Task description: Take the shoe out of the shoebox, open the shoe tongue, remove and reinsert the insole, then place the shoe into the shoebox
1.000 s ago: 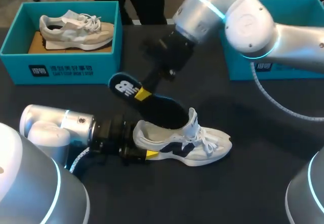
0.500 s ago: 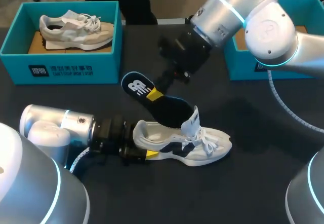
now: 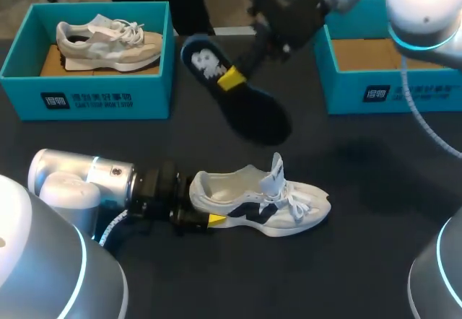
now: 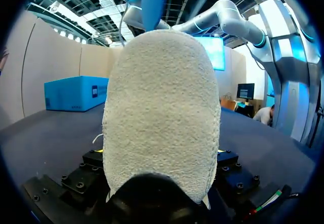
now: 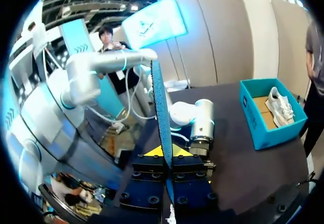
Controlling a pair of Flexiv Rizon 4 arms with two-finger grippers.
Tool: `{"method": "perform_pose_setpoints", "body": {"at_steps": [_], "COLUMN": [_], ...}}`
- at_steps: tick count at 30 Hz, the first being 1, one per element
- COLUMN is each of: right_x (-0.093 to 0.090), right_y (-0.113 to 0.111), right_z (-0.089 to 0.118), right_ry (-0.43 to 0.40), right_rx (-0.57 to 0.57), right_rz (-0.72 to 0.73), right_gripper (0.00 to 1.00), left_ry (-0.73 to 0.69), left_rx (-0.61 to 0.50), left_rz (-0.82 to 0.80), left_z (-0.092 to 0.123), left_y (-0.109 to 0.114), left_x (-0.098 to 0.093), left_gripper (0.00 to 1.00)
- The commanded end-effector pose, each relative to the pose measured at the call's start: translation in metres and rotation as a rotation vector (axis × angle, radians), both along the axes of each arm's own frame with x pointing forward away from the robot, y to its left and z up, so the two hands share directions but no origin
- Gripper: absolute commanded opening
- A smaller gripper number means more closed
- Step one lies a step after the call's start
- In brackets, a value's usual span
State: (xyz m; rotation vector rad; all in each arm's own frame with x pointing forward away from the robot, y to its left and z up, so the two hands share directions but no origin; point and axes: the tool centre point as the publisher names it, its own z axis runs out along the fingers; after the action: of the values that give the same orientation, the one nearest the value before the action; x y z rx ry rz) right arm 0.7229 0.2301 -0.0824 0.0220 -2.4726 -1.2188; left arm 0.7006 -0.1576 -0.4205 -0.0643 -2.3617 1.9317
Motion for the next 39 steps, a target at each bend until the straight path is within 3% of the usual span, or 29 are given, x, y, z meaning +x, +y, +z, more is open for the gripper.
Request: {"method": "perform_pose_setpoints", "body": {"at_steps": [1,18,21,25,29,30,39], "right_x": [-0.013,-0.014,-0.024,-0.048,-0.069,-0.077,-0.077], "right_y": [-0.025,-0.027,-0.032,-0.042,-0.052,-0.057,-0.057], "right_z": [0.008,0.013,0.025,0.034,0.045,0.049,0.049], "right_ry": [0.01,-0.009,-0.051,-0.05,0.007,0.072,0.072], "right_rx": [0.019,0.029,0.066,0.133,0.204,0.195,0.195], "right_rz": [-0.084,-0.079,-0.067,-0.055,-0.072,-0.14,-0.14], "right_gripper": [0.0,0.0,0.0,0.0,0.0,0.0,0.0], "left_ry": [0.0,0.0,0.0,0.0,0.0,0.0,0.0], "left_rx": [0.0,0.0,0.0,0.0,0.0,0.0,0.0], "left_rz": [0.001,0.001,0.001,0.001,0.001,0.001,0.001], "left_z": [-0.006,-0.006,-0.006,-0.006,-0.006,-0.006,-0.006], "left_y": [0.0,0.0,0.0,0.0,0.0,0.0,0.0], "left_x": [0.002,0.002,0.002,0.002,0.002,0.002,0.002], "left_gripper": [0.0,0.0,0.0,0.0,0.0,0.0,0.0]}}
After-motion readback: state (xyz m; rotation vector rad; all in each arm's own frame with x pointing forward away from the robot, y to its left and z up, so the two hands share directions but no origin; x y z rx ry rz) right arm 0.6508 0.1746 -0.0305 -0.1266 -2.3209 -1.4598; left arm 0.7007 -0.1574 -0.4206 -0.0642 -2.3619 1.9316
